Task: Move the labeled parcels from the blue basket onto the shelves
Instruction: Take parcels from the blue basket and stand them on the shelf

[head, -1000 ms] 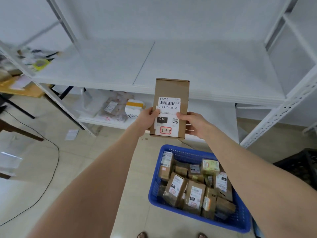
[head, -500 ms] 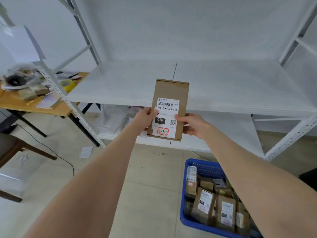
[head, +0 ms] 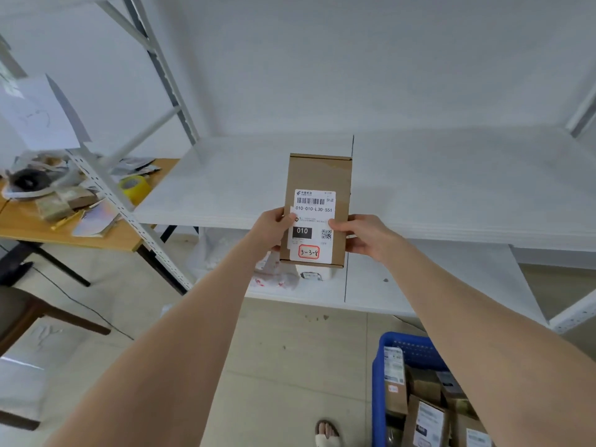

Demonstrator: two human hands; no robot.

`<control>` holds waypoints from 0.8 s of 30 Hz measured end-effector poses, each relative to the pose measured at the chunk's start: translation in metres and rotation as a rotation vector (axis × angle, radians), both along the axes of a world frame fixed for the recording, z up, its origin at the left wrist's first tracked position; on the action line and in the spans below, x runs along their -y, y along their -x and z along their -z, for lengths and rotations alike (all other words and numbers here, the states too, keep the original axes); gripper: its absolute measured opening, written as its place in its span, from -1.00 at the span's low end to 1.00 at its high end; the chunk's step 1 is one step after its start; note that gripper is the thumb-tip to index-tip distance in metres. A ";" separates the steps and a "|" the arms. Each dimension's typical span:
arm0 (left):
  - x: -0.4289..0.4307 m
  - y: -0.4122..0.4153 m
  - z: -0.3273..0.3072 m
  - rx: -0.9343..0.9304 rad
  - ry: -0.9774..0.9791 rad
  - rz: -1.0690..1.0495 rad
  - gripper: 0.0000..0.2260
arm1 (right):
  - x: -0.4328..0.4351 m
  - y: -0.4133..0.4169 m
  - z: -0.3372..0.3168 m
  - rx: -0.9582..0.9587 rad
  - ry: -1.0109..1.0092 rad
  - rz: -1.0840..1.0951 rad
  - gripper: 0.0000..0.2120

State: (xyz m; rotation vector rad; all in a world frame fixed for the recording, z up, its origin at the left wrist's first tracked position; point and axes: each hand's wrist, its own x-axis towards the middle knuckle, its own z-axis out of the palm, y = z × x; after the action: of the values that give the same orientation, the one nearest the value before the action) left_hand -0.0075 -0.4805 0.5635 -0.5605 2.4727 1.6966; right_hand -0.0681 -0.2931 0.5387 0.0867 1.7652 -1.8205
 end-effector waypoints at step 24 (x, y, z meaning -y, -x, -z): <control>0.214 0.088 -0.050 -0.016 0.010 0.088 -0.72 | 0.208 0.075 -0.057 -0.099 -0.054 0.048 -0.61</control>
State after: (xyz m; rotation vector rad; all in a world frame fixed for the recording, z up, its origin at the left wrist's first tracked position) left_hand -0.0955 -0.6945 0.6133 -0.4329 2.4788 1.6639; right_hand -0.1427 -0.5012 0.5953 0.0615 1.8957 -1.8397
